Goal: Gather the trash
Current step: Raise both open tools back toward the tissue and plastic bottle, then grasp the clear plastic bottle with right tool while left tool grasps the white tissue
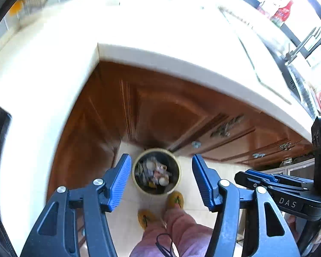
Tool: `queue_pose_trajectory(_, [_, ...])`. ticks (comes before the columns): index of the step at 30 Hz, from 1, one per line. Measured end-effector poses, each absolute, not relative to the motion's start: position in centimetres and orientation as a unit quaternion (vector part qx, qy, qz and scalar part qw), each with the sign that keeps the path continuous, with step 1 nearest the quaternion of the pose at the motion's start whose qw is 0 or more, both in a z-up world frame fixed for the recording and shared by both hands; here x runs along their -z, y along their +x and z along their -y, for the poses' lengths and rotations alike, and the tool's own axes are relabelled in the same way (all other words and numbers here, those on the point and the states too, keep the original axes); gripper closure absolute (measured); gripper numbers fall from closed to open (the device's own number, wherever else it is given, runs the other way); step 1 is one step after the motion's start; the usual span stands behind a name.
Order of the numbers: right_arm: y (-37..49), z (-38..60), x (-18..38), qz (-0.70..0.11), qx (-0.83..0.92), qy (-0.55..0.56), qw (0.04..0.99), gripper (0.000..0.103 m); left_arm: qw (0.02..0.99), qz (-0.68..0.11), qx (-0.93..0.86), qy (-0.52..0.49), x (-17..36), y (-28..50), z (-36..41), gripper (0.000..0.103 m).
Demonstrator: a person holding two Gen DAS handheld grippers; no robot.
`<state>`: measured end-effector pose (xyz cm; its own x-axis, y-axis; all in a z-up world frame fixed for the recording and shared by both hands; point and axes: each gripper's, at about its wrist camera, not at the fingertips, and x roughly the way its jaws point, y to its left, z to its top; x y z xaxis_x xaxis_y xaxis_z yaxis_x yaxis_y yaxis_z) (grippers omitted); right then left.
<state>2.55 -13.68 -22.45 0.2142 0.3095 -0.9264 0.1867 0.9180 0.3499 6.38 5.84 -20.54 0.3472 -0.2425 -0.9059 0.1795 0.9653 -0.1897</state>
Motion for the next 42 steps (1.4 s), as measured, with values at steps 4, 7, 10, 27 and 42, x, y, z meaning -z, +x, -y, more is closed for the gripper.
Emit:
queue_pose_trajectory(4, [2.7,14.1,18.0,-0.588,-0.030,0.181,0.788,0.071,0.839,-0.522,0.149,-0.030,15.9,7.4,-5.2,0.044])
queue_pose_trajectory(7, [2.8,14.7,14.4,-0.559,-0.024,0.180,0.809,0.071,0.862,-0.480,0.163,-0.016,12.2,8.3,-3.8,0.041])
queue_pose_trajectory(10, [3.1,15.4,11.6,-0.534,-0.020,0.183,0.825,0.071,0.880,-0.443,0.172,-0.003,9.6,8.8,-2.6,0.036])
queue_pose_trajectory(27, [17.4,23.6,2.2,-0.446,-0.059,0.263,0.853,0.060,0.919,-0.371,0.126,0.039,1.4,22.5,2.5,0.031])
queue_pose_trajectory(42, [42.1,34.1,10.2,-0.473,-0.076,0.365,0.798,0.037,0.870,-0.486,0.065,0.060,7.6,45.7,11.1,0.031])
